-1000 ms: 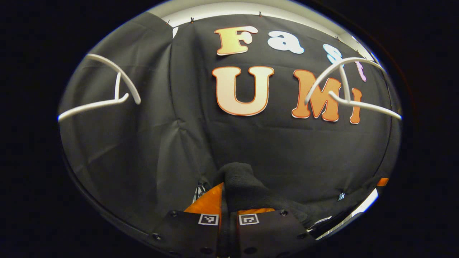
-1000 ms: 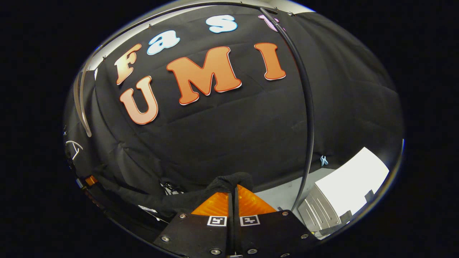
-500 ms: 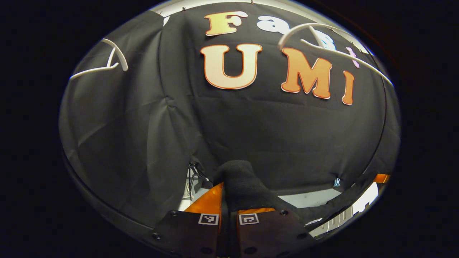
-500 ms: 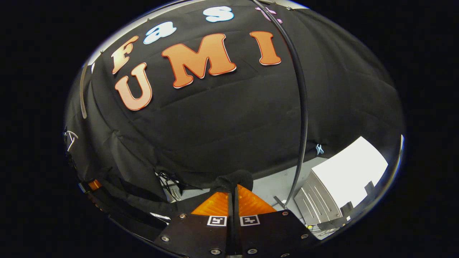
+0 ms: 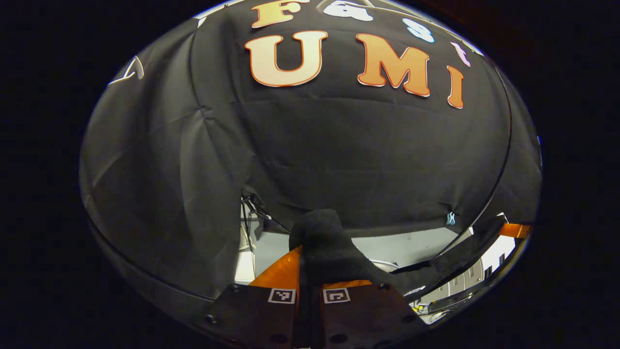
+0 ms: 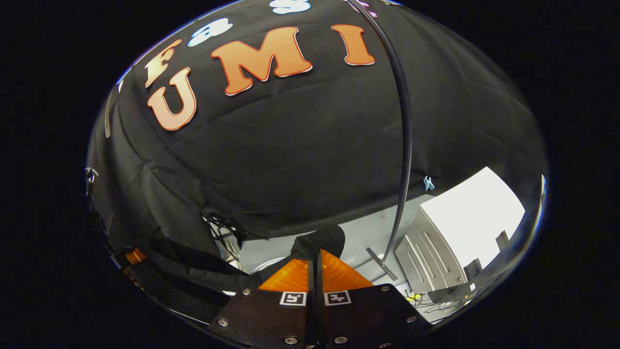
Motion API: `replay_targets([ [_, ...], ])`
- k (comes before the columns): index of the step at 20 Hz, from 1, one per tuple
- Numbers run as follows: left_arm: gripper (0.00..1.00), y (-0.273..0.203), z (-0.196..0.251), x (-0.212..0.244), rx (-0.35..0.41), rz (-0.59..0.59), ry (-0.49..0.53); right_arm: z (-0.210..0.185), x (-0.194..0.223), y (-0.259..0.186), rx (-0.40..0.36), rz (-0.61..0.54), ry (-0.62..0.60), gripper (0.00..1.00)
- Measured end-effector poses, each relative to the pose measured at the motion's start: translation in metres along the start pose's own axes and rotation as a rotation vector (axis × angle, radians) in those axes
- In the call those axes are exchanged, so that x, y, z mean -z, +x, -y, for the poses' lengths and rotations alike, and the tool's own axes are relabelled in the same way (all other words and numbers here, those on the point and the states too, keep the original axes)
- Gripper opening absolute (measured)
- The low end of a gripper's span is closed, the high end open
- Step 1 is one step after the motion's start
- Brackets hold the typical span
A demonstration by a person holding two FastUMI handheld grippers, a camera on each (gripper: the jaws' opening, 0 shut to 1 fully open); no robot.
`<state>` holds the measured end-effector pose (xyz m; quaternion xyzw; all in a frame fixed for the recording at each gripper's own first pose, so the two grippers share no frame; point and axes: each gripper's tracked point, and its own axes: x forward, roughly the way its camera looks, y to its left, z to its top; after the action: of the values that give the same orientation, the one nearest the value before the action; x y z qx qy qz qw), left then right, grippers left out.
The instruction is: Grasp the clothes on the hanger with both hands and then place them into the laundry hamper below.
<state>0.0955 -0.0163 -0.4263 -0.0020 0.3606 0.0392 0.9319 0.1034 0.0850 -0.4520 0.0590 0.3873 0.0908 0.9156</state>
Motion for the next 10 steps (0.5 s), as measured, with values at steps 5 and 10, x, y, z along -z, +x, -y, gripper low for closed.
replay_targets([
  [5, 0.05, 0.01, 0.03, 0.027, 0.041, -0.072, 0.023, -0.012, 0.031, 0.015, -0.006, -0.068, 0.01, 0.0],
  [10, 0.07, 0.018, 0.058, 0.046, 0.084, -0.134, 0.046, -0.032, 0.05, 0.024, -0.032, -0.112, 0.008, 0.0],
])
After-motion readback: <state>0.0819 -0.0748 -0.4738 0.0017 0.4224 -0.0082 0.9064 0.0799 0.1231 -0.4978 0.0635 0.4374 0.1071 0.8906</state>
